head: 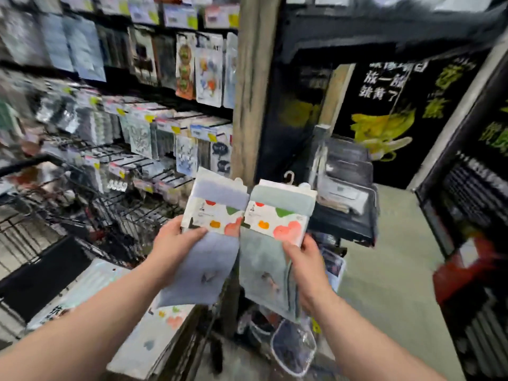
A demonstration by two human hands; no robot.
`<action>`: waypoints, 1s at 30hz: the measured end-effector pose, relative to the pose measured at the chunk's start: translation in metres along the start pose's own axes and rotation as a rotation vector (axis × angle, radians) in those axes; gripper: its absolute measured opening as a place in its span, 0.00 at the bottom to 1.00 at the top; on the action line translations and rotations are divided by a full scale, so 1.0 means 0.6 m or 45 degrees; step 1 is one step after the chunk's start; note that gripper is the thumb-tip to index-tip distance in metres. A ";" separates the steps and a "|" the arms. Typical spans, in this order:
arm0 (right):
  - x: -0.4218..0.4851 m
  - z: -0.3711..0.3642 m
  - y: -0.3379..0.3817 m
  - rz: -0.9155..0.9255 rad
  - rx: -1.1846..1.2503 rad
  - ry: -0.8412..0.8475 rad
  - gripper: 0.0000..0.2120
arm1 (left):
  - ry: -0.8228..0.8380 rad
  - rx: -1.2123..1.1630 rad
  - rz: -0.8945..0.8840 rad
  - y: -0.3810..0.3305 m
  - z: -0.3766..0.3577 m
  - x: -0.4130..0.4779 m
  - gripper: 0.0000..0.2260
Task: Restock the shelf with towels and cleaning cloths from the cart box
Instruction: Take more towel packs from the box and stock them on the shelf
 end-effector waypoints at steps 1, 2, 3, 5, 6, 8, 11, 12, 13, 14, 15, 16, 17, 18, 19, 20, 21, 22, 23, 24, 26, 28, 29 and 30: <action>-0.012 0.031 0.018 0.028 0.005 -0.020 0.13 | 0.012 -0.028 -0.005 -0.016 -0.023 -0.019 0.08; -0.024 0.062 0.038 0.052 0.005 -0.041 0.13 | 0.033 -0.068 -0.014 -0.030 -0.045 -0.034 0.08; -0.032 0.087 0.054 0.073 0.009 -0.062 0.13 | 0.064 -0.096 -0.019 -0.043 -0.066 -0.047 0.08; -0.052 0.142 0.089 0.106 0.059 -0.130 0.12 | 0.125 -0.169 -0.027 -0.071 -0.110 -0.073 0.08; -0.061 0.170 0.105 0.122 0.088 -0.170 0.13 | 0.157 -0.200 -0.038 -0.084 -0.131 -0.084 0.08; -0.076 0.219 0.131 0.149 0.099 -0.228 0.12 | 0.233 -0.224 -0.054 -0.106 -0.171 -0.101 0.09; -0.094 0.290 0.161 0.196 0.070 -0.296 0.05 | 0.351 -0.238 -0.050 -0.132 -0.231 -0.119 0.07; -0.098 0.312 0.169 0.208 0.061 -0.328 0.05 | 0.377 -0.242 -0.051 -0.139 -0.252 -0.121 0.07; -0.100 0.329 0.176 0.220 0.056 -0.352 0.05 | 0.394 -0.241 -0.057 -0.145 -0.270 -0.122 0.07; -0.104 0.348 0.183 0.232 0.062 -0.376 0.05 | 0.415 -0.251 -0.062 -0.153 -0.292 -0.126 0.06; -0.106 0.367 0.189 0.247 0.066 -0.398 0.05 | 0.444 -0.266 -0.073 -0.161 -0.315 -0.128 0.06; -0.107 0.385 0.195 0.259 0.068 -0.419 0.07 | 0.479 -0.282 -0.083 -0.167 -0.339 -0.129 0.06; -0.107 0.404 0.199 0.265 0.059 -0.444 0.09 | 0.519 -0.289 -0.090 -0.171 -0.364 -0.129 0.06; -0.105 0.420 0.203 0.271 0.051 -0.458 0.10 | 0.556 -0.301 -0.092 -0.176 -0.385 -0.130 0.07; -0.101 0.440 0.208 0.279 0.051 -0.475 0.10 | 0.592 -0.314 -0.089 -0.181 -0.410 -0.129 0.07; -0.095 0.458 0.212 0.287 0.049 -0.492 0.10 | 0.623 -0.335 -0.079 -0.185 -0.433 -0.127 0.08; -0.086 0.478 0.217 0.295 0.044 -0.510 0.11 | 0.647 -0.346 -0.074 -0.189 -0.458 -0.122 0.08; -0.074 0.498 0.224 0.302 0.037 -0.530 0.12 | 0.668 -0.360 -0.073 -0.194 -0.484 -0.114 0.08; -0.064 0.513 0.231 0.314 0.034 -0.540 0.13 | 0.686 -0.366 -0.077 -0.200 -0.506 -0.109 0.08; -0.050 0.530 0.241 0.336 0.036 -0.540 0.11 | 0.701 -0.380 -0.083 -0.207 -0.530 -0.102 0.08; -0.016 0.562 0.259 0.375 0.025 -0.537 0.08 | 0.713 -0.413 -0.081 -0.220 -0.578 -0.080 0.10; 0.017 0.589 0.279 0.401 0.014 -0.529 0.07 | 0.715 -0.444 -0.074 -0.235 -0.619 -0.063 0.10; 0.037 0.605 0.287 0.414 0.009 -0.529 0.07 | 0.716 -0.455 -0.070 -0.243 -0.640 -0.054 0.11; 0.058 0.619 0.294 0.423 0.001 -0.530 0.07 | 0.720 -0.462 -0.071 -0.250 -0.660 -0.042 0.11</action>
Point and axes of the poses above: each hand's wrist, its own x-axis towards the middle knuckle, its own z-axis out of the back of the hand, y = z × x, the point moved 2 cm from there along x, towards the middle knuckle, and after that the axes turned 2 degrees about z, right-handed, at the moved point
